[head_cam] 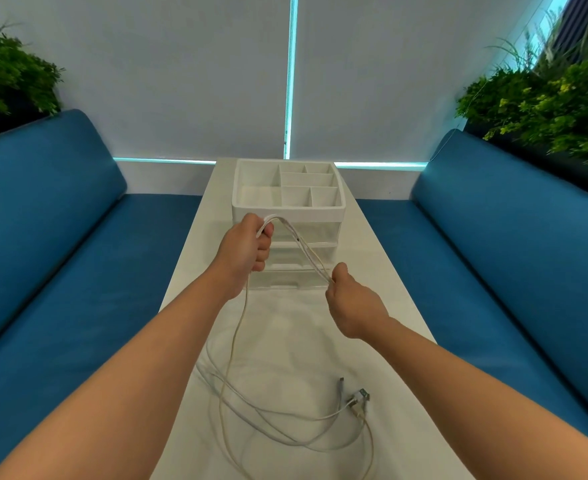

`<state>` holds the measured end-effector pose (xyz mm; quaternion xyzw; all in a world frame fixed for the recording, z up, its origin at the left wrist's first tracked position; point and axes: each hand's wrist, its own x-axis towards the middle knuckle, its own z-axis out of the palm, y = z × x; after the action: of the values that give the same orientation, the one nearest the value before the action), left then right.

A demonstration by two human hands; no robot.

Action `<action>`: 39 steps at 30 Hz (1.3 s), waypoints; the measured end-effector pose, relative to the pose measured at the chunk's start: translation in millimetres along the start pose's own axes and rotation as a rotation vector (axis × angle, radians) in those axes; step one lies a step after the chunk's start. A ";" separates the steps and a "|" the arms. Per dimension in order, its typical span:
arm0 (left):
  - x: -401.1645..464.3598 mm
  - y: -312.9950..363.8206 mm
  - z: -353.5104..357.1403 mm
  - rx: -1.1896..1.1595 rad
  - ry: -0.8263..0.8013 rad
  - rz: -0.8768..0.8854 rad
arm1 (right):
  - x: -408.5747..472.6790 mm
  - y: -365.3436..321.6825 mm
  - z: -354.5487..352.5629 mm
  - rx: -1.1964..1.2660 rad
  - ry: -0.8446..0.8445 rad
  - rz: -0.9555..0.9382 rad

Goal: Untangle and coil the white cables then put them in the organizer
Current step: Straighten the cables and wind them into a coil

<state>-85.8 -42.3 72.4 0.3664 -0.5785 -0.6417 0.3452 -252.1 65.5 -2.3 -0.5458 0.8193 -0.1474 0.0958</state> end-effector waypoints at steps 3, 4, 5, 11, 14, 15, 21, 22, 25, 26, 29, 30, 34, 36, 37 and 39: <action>4.9 -6.2 2.8 0.006 -0.039 -0.040 | 2.2 -6.2 -13.4 -0.298 0.012 -0.162; 5.9 -9.1 4.2 0.018 -0.061 -0.044 | 3.3 -8.7 -19.1 -0.348 -0.002 -0.235; 6.5 -12.6 5.2 0.040 -0.084 -0.038 | 3.7 -11.5 -25.2 -0.381 -0.026 -0.309; 0.6 -22.6 13.2 0.196 -0.125 0.039 | -1.8 -32.7 -53.3 -0.424 -0.144 -0.647; -2.6 -22.9 21.4 0.218 -0.154 0.011 | -3.8 -45.0 -58.4 -0.314 -0.105 -0.766; -4.5 -22.5 23.8 0.228 -0.176 0.000 | -4.1 -48.4 -59.2 -0.269 -0.098 -0.799; -15.0 -16.1 24.6 0.107 -0.323 -0.088 | -8.9 -49.7 -75.8 -0.032 -0.066 -0.750; -16.4 -17.7 25.0 0.159 -0.323 -0.087 | -9.2 -50.7 -78.9 -0.008 -0.066 -0.721; -18.0 -22.3 25.8 0.141 -0.333 -0.141 | -3.6 -54.6 -86.8 0.070 -0.103 -0.655; -17.6 -23.4 24.8 0.109 -0.354 -0.162 | -0.8 -54.4 -89.5 0.093 -0.118 -0.637; -15.4 -23.1 20.6 0.040 -0.454 -0.247 | 8.1 -47.1 -97.3 0.153 -0.113 -0.593; -14.6 -22.7 19.2 0.040 -0.472 -0.281 | 10.4 -44.2 -98.0 0.179 -0.096 -0.577; -16.8 -18.7 17.8 0.111 -0.500 -0.292 | 15.4 -35.3 -95.1 0.408 -0.074 -0.480; -18.9 -17.3 16.9 0.149 -0.495 -0.265 | 17.0 -32.3 -95.6 0.498 -0.151 -0.425; -18.8 -17.2 16.1 0.159 -0.486 -0.257 | 17.4 -30.2 -96.5 0.544 -0.205 -0.395; -18.2 -17.1 14.0 0.160 -0.445 -0.260 | 17.9 -24.7 -97.1 0.673 -0.288 -0.334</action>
<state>-89.4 -18.1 57.6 0.3135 -0.6371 -0.6978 0.0943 -268.4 53.4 97.4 -0.6245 0.6035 -0.3433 0.3577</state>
